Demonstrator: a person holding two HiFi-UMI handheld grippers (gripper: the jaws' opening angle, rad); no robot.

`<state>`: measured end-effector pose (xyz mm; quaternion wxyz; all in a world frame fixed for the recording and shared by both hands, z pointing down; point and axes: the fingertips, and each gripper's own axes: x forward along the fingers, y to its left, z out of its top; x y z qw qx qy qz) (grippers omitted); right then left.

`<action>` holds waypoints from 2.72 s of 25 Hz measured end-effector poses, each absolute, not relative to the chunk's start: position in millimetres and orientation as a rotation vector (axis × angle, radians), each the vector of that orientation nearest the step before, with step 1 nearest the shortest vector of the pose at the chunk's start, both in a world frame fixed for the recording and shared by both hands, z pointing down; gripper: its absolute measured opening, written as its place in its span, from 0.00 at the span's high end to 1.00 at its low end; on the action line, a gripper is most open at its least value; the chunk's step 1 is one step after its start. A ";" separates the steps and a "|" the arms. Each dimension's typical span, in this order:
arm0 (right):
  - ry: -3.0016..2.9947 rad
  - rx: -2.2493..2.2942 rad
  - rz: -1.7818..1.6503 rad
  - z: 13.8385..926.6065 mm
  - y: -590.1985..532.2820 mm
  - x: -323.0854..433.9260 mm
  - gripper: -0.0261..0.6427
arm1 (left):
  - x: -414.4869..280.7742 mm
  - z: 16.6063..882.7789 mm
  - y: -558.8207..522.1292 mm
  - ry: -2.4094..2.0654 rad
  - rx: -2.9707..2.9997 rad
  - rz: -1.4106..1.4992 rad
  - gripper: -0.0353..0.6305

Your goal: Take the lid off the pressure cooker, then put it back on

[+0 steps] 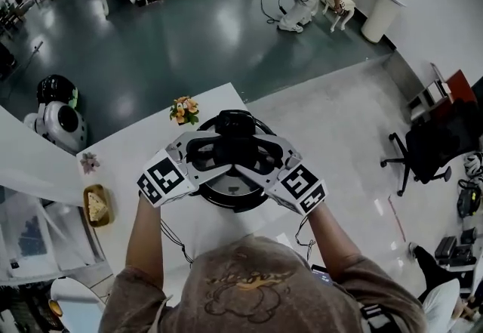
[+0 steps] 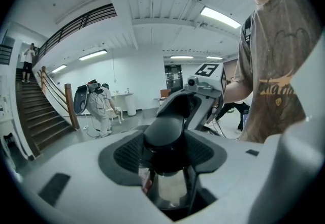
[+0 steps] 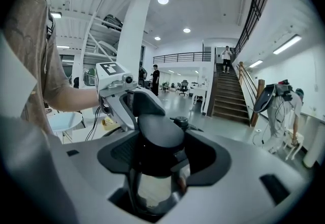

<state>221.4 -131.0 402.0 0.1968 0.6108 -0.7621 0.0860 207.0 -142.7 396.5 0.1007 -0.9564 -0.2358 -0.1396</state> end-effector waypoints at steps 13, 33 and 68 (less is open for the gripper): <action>-2.351 1.459 0.082 361.0 -132.4 168.5 0.54 | 151.3 355.3 -140.5 -0.327 -2.869 -0.425 0.57; -2.657 0.825 -0.002 381.6 -140.4 -20.3 0.55 | -39.3 373.7 -139.0 0.424 -2.966 -0.539 0.57; -2.562 0.734 0.250 587.7 -180.1 -92.6 0.55 | -110.5 582.0 -181.1 0.421 -3.148 -0.767 0.57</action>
